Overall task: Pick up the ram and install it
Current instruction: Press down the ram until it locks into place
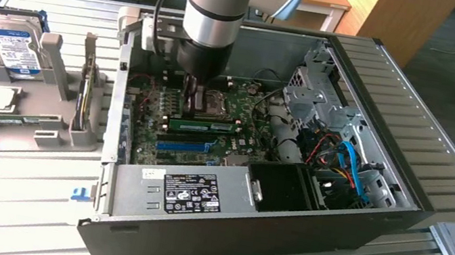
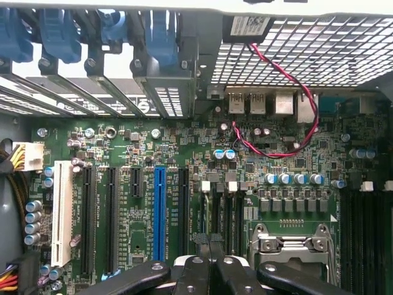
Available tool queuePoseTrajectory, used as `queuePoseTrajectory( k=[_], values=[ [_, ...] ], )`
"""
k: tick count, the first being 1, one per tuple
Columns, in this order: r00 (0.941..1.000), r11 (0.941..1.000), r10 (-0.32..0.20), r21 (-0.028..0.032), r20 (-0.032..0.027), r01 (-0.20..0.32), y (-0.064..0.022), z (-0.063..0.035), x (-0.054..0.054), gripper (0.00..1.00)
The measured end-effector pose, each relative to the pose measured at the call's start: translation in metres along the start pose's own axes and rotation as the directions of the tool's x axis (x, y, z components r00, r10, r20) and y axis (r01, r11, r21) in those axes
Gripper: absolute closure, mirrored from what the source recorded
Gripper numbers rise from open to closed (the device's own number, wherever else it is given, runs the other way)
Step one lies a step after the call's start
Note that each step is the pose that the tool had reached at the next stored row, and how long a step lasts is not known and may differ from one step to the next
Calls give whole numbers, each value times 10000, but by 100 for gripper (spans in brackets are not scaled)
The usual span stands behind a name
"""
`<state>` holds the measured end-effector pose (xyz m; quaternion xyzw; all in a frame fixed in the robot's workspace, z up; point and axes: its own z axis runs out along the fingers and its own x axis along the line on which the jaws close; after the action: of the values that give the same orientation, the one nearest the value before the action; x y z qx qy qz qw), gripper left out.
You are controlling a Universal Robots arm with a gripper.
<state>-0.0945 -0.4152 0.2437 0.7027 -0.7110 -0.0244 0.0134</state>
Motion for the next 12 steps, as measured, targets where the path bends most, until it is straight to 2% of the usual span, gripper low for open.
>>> queuePoseTrajectory(
  k=[12],
  values=[
    [10000, 10000, -1, -1, -1, 1, -5, 90, 6, 90]
  ],
)
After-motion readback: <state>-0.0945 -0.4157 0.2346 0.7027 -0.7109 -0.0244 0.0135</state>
